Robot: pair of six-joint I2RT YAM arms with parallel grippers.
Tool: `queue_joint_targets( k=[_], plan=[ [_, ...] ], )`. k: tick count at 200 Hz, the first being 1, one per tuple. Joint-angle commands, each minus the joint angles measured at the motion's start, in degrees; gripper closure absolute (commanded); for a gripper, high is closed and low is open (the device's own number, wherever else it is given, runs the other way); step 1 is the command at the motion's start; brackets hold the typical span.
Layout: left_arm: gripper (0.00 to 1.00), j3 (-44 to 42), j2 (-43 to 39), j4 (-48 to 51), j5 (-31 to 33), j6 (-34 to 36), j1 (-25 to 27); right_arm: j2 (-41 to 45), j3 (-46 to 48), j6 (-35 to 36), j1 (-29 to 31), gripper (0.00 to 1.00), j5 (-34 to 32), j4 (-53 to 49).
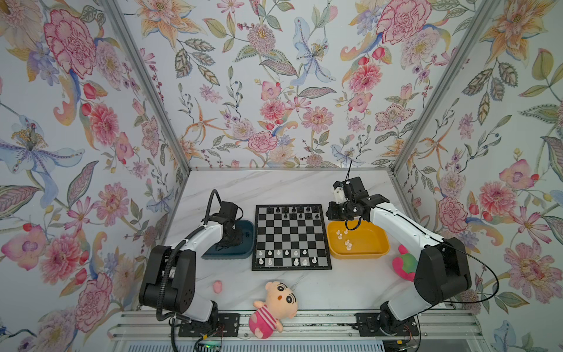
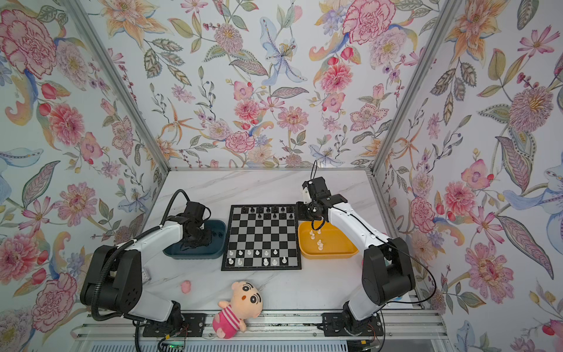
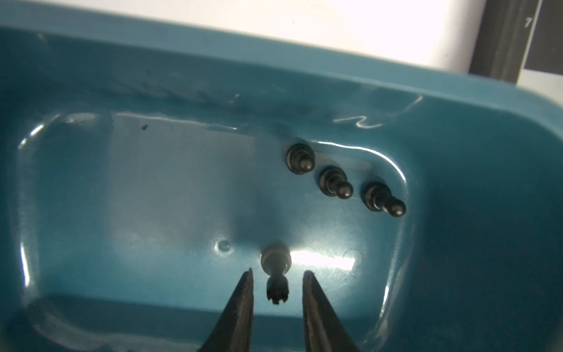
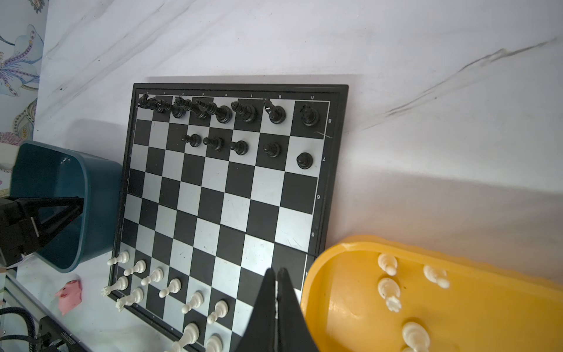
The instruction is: Set up the chess pieces on the board
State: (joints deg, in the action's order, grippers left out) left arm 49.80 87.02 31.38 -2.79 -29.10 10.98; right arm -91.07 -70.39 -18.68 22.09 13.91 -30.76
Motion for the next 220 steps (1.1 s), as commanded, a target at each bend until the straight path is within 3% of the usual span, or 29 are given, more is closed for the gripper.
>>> queue_joint_targets(
  k=[1, 220],
  plan=[
    [0.71, 1.17, 1.17, -0.35, -0.2, 0.97, -0.7, 1.95, 0.74, -0.32, -0.18, 0.93, -0.9, -0.43],
    [0.81, 1.52, 4.13, -1.43, -1.43, 1.17, -0.79, 2.17, 1.73, -0.66, -0.37, 0.93, -1.17, 0.08]
  ],
)
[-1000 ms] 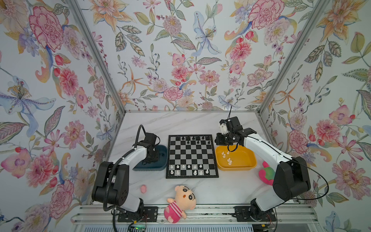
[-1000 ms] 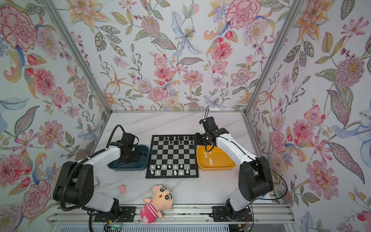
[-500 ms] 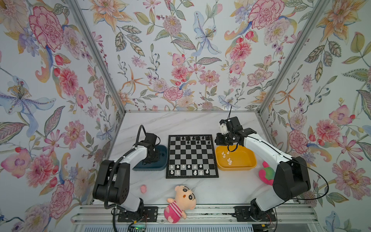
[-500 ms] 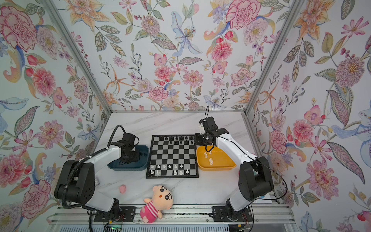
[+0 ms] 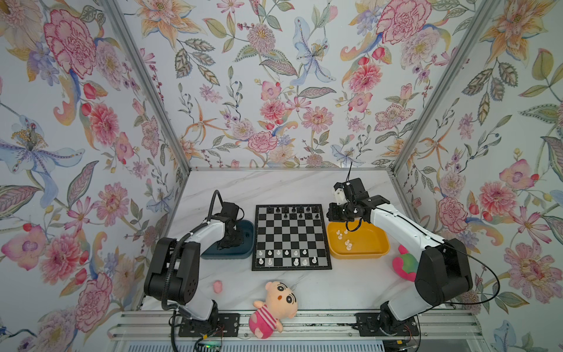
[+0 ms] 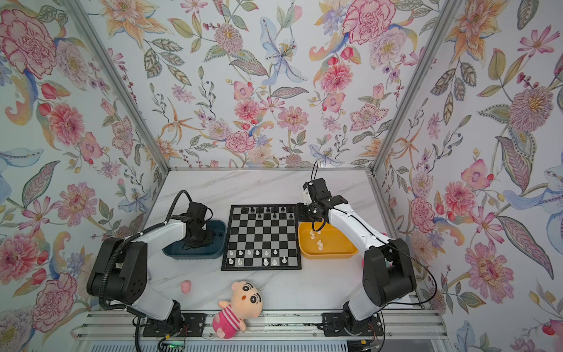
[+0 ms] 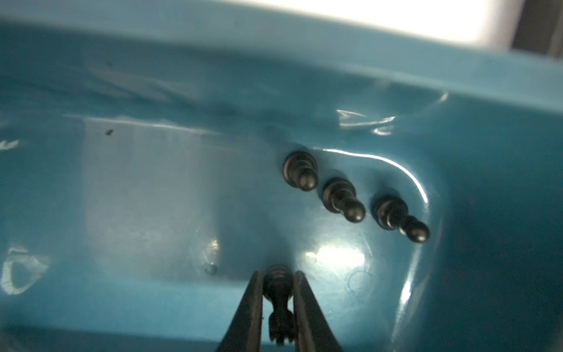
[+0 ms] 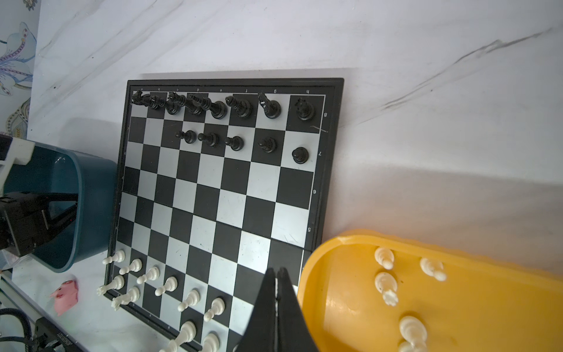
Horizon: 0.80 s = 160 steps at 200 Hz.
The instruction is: Set up the chess pieces on the board
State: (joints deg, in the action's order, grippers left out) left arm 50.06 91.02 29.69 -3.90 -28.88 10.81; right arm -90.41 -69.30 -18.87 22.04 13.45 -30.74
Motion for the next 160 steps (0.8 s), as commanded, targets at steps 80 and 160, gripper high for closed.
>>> queue_joint_targets(
  k=[80, 160],
  plan=[
    [0.96, 2.7, -0.49, 1.96, 0.56, 1.24, -0.61, 1.42, 0.72, -0.47, -0.37, 0.93, -0.53, 0.35],
    [1.0, 7.25, -4.27, 7.18, 2.41, 2.58, -0.54, 1.55, 1.18, -0.47, -0.36, 0.93, -0.19, 0.64]
  ],
)
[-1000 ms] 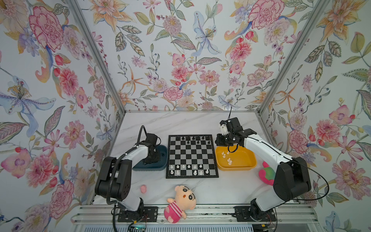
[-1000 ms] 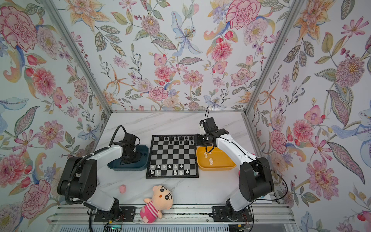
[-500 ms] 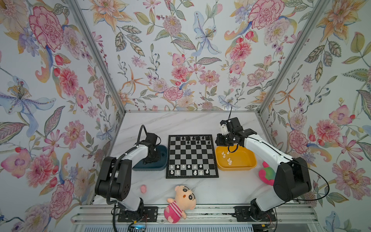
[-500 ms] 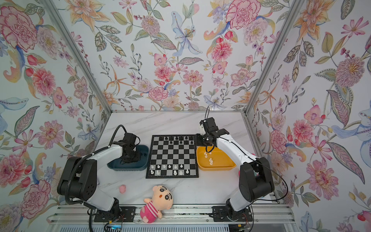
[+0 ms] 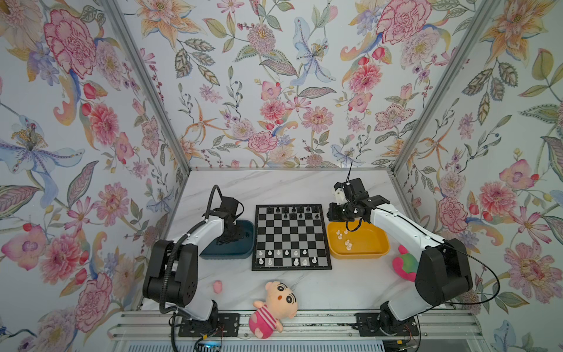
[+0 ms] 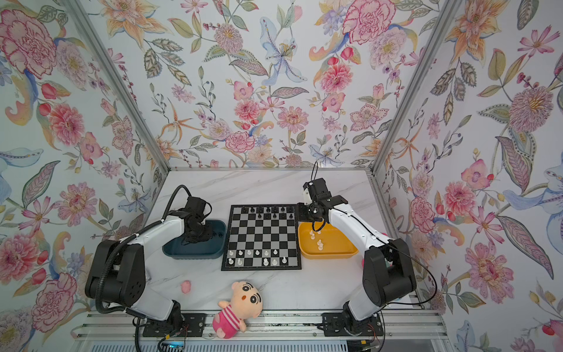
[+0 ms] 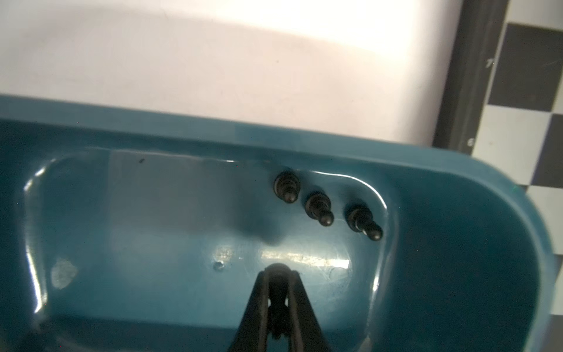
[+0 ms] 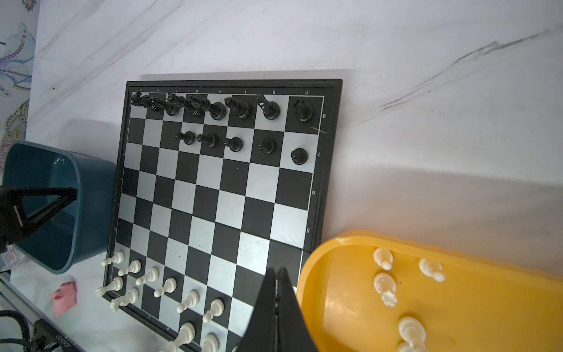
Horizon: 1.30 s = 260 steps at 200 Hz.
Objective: Set up the chess pieces on the board
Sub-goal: 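Lift the black pawn and carry it over the board's farthest corner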
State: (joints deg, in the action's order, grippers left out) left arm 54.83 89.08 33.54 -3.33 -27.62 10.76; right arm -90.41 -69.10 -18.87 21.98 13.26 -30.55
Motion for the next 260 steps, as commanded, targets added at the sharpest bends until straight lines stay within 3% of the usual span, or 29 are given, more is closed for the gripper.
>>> queue_joint_targets(
  k=[1, 121, 260],
  plan=[
    [1.0, 2.52, -2.37, 3.4, 1.84, 1.37, -0.49, 1.55, 0.98, -0.46, -0.28, 0.93, -0.03, 0.42],
    [1.0, 16.66, -0.04, 9.35, 1.31, 5.06, 0.65, 2.17, 1.69, -0.6, -0.85, 0.93, -0.06, 0.6],
    [1.0, 38.55, 22.66, 7.64, -1.28, 7.67, 7.28, 3.82, 1.78, -0.95, -1.85, 0.93, -0.91, -0.43]
  ],
)
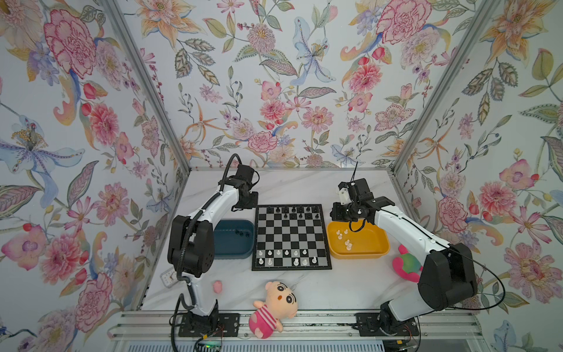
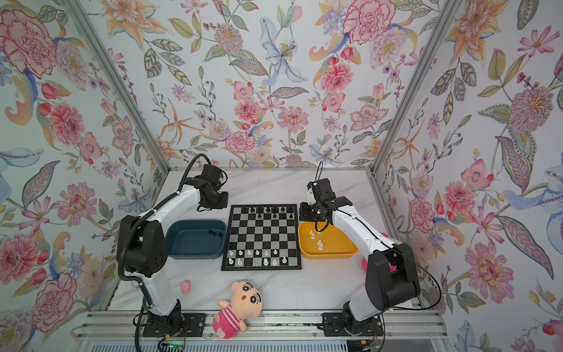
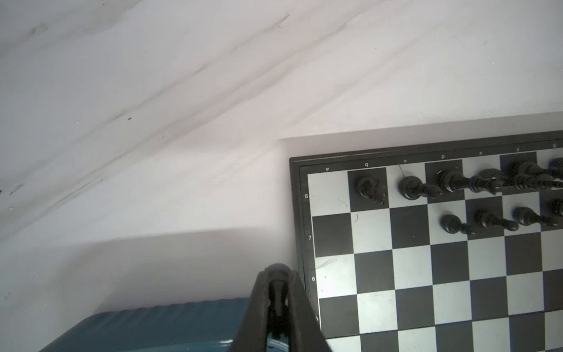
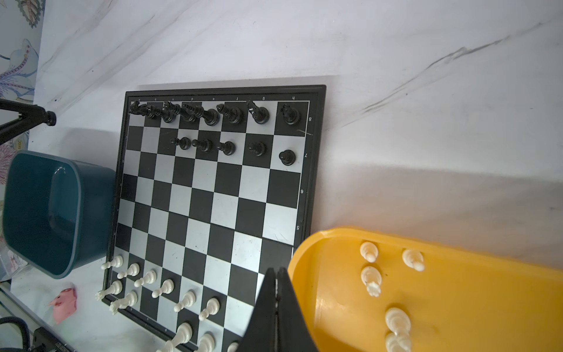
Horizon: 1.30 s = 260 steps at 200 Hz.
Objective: Set up the chess pieces on the board
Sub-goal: 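Lift the black pawn and carry it over the board's farthest corner, then lower the black pawn onto the farthest corner square and open the left gripper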
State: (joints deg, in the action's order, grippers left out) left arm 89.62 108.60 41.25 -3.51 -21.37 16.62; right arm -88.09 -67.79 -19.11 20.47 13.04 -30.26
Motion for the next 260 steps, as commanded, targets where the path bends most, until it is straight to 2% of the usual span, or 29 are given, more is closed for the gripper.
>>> queue_joint_targets(
  k=[1, 83, 260],
  plan=[
    [1.0, 3.91, 3.35, -0.05, -1.13, 1.41, 1.41, 1.56, 0.47, -0.69, -0.34, 0.93, -0.71, -0.7],
    [1.0, 8.58, 11.13, -1.09, -2.82, 1.25, 3.37, 2.49, 0.67, -0.58, -1.29, 0.93, -1.08, -1.73],
    [1.0, 5.96, 12.96, -2.67, -2.21, 1.51, 3.85, 3.37, 2.14, -1.02, -1.41, 0.93, -1.38, -1.76]
  ],
)
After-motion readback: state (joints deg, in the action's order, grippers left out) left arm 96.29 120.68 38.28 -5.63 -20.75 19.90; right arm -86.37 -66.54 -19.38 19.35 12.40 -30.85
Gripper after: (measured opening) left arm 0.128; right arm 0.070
